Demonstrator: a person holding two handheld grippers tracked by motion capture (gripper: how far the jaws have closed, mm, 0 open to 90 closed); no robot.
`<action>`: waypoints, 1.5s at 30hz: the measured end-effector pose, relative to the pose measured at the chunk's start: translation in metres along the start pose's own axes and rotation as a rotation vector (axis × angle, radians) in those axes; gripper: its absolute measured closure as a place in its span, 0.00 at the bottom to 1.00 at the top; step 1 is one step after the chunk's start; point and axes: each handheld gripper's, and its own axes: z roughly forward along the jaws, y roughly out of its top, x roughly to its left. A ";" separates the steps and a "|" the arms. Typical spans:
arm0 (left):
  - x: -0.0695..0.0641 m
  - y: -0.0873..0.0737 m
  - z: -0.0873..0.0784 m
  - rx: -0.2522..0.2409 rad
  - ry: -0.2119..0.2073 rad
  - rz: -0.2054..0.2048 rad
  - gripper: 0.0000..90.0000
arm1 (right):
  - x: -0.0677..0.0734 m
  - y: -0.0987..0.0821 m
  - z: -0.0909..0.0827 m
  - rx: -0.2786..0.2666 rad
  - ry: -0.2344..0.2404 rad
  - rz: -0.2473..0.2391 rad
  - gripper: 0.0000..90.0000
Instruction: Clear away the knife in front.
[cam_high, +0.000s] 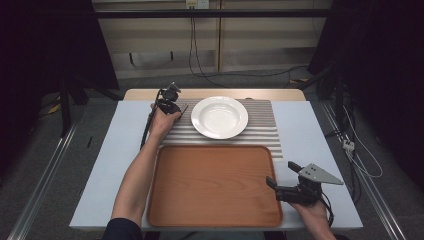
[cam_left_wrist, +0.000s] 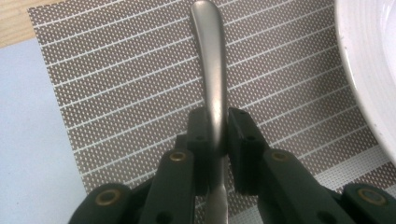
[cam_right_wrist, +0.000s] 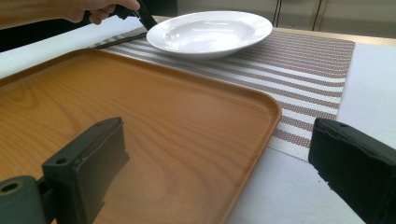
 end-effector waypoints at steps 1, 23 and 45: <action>0.000 0.000 0.000 0.003 -0.007 0.004 0.89 | 0.000 0.000 0.000 0.001 0.001 0.003 0.05; -0.004 -0.008 -0.056 -0.101 -0.062 0.040 0.89 | 0.003 0.001 0.000 0.001 0.009 -0.004 0.05; -0.036 -0.040 -0.102 -0.162 -0.064 0.155 0.89 | 0.004 0.001 0.000 0.003 -0.001 -0.008 0.05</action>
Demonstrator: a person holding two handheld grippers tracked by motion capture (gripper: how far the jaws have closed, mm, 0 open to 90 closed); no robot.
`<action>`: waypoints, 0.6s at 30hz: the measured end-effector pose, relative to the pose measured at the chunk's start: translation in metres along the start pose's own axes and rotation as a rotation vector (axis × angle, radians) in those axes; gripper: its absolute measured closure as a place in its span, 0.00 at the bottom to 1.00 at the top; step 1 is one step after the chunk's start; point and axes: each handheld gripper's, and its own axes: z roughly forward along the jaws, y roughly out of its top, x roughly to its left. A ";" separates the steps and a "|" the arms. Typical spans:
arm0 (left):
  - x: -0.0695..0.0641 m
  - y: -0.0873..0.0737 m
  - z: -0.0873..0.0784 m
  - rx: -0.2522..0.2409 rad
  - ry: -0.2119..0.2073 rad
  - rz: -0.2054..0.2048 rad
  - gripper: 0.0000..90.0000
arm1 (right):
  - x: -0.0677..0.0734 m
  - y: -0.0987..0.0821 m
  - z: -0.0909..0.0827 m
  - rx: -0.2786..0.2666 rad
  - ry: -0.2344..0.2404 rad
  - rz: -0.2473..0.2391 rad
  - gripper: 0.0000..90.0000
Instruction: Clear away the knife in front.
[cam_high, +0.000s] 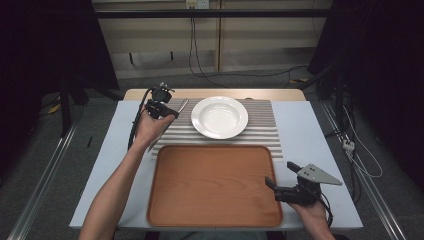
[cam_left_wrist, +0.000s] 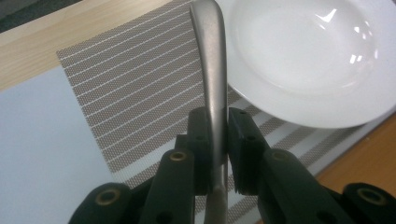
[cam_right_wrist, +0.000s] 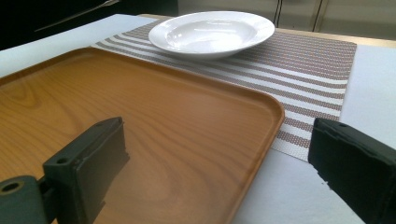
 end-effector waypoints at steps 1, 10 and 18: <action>-0.002 -0.001 -0.002 0.002 -0.004 0.003 0.89 | 0.000 0.000 0.000 0.000 0.000 -0.001 0.05; -0.030 -0.012 -0.011 0.020 -0.001 0.065 0.89 | 0.000 0.000 0.001 0.004 0.002 -0.007 0.05; -0.051 -0.022 -0.020 0.020 -0.027 0.099 0.89 | 0.000 0.000 0.001 0.002 -0.001 -0.003 0.05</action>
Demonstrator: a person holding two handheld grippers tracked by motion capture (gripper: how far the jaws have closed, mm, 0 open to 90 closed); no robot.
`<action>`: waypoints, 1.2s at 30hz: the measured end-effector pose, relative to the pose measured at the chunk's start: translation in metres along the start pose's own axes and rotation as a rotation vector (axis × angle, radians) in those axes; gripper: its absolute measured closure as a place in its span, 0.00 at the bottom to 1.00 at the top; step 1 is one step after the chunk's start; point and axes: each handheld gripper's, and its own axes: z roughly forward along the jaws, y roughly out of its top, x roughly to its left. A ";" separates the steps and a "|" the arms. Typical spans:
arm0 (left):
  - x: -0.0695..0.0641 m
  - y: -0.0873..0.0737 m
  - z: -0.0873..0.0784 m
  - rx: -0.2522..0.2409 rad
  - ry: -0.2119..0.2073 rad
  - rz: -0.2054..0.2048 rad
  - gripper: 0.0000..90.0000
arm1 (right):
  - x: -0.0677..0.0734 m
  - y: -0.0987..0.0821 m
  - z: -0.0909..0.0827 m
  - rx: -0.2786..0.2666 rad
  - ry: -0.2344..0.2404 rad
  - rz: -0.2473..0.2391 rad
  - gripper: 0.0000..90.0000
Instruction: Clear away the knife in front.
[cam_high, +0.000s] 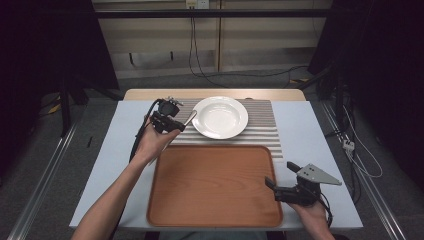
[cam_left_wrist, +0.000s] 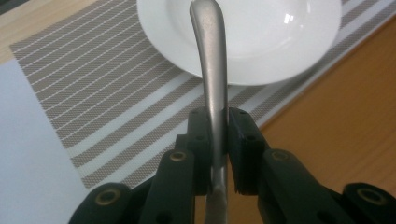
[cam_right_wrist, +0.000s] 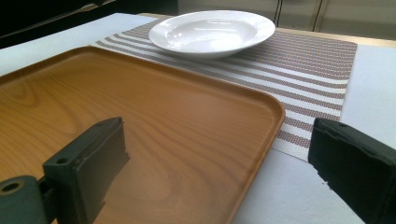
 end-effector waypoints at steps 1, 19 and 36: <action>-0.002 -0.001 -0.001 -0.002 -0.004 0.004 0.89 | 0.000 0.000 0.000 0.000 0.000 0.000 0.05; -0.028 -0.025 -0.002 0.038 -0.066 0.015 0.89 | 0.000 0.000 0.002 0.006 0.002 0.005 0.05; -0.055 -0.044 0.008 0.088 -0.095 0.045 0.89 | 0.001 0.000 0.002 0.007 -0.001 -0.001 0.05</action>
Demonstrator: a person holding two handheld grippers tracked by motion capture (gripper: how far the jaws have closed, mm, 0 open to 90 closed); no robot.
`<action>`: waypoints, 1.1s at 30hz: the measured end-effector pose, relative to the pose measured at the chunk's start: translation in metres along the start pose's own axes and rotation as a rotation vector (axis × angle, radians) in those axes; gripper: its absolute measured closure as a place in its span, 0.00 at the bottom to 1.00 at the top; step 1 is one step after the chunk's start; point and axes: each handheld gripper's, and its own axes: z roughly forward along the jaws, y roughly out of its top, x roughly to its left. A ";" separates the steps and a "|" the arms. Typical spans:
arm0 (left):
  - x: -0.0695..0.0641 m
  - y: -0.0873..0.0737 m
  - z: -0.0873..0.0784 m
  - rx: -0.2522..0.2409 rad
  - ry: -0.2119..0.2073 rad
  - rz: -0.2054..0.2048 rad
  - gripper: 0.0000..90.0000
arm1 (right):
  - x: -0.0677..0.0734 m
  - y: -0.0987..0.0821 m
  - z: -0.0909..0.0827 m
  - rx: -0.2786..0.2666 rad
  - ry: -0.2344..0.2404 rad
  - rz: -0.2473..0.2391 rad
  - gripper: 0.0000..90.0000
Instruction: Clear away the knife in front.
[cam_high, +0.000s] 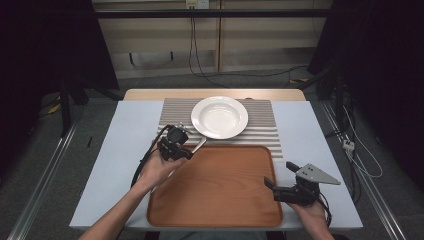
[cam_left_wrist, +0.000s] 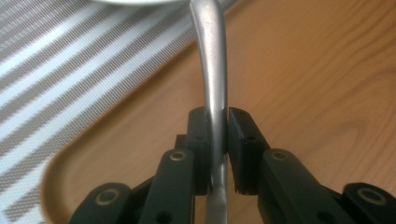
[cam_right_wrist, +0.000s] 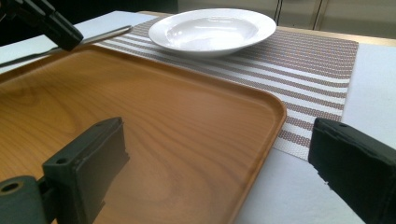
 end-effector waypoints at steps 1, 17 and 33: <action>-0.001 -0.001 0.001 0.007 -0.003 0.002 0.89 | 0.000 0.000 0.000 0.000 0.000 0.001 0.05; -0.011 -0.013 0.021 0.074 -0.020 -0.006 0.89 | 0.001 0.000 -0.002 -0.004 -0.010 -0.001 0.05; -0.012 -0.024 0.028 0.109 -0.043 -0.027 0.89 | 0.002 0.000 -0.003 -0.001 -0.013 -0.007 0.05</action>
